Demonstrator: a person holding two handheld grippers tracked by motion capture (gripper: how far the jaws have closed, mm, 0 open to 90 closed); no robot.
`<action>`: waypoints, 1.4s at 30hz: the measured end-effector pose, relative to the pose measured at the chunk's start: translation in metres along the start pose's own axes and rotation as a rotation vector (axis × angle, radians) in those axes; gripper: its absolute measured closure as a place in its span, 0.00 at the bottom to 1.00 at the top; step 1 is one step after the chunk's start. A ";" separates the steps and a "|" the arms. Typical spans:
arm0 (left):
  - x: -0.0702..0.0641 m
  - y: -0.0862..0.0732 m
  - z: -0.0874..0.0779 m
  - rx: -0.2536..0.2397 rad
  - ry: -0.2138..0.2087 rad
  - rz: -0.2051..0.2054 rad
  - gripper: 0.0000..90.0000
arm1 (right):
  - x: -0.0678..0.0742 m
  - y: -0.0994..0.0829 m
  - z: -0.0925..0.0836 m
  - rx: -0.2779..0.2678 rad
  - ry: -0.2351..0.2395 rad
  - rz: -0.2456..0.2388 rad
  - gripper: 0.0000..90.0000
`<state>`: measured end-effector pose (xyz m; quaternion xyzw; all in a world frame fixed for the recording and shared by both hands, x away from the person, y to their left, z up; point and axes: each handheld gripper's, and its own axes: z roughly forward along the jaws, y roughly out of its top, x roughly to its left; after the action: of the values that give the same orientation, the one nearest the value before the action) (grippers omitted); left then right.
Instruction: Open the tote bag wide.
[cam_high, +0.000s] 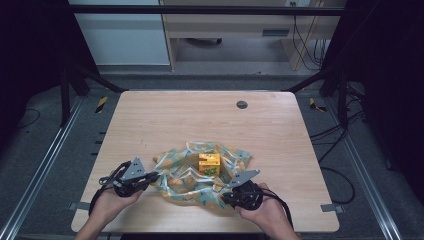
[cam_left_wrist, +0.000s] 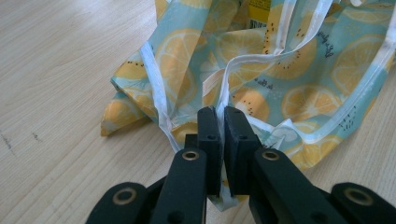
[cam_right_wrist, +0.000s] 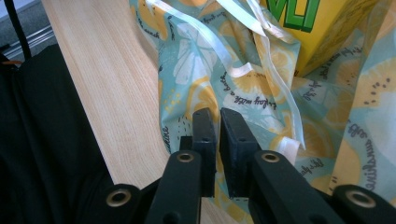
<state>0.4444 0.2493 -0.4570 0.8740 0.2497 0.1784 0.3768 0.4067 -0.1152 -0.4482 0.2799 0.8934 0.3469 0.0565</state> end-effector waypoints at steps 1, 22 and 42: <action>0.000 -0.001 0.000 0.000 0.000 -0.001 0.96 | 0.000 0.000 -0.001 -0.002 -0.002 -0.001 0.91; -0.002 -0.008 0.005 0.002 0.005 -0.003 0.96 | 0.005 0.005 -0.010 -0.028 -0.028 -0.002 0.77; -0.008 -0.006 0.004 -0.024 -0.004 0.024 0.95 | -0.003 0.011 -0.051 -0.113 -0.156 0.020 0.51</action>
<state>0.4380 0.2461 -0.4645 0.8728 0.2364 0.1840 0.3854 0.3988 -0.1406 -0.4031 0.3111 0.8624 0.3746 0.1380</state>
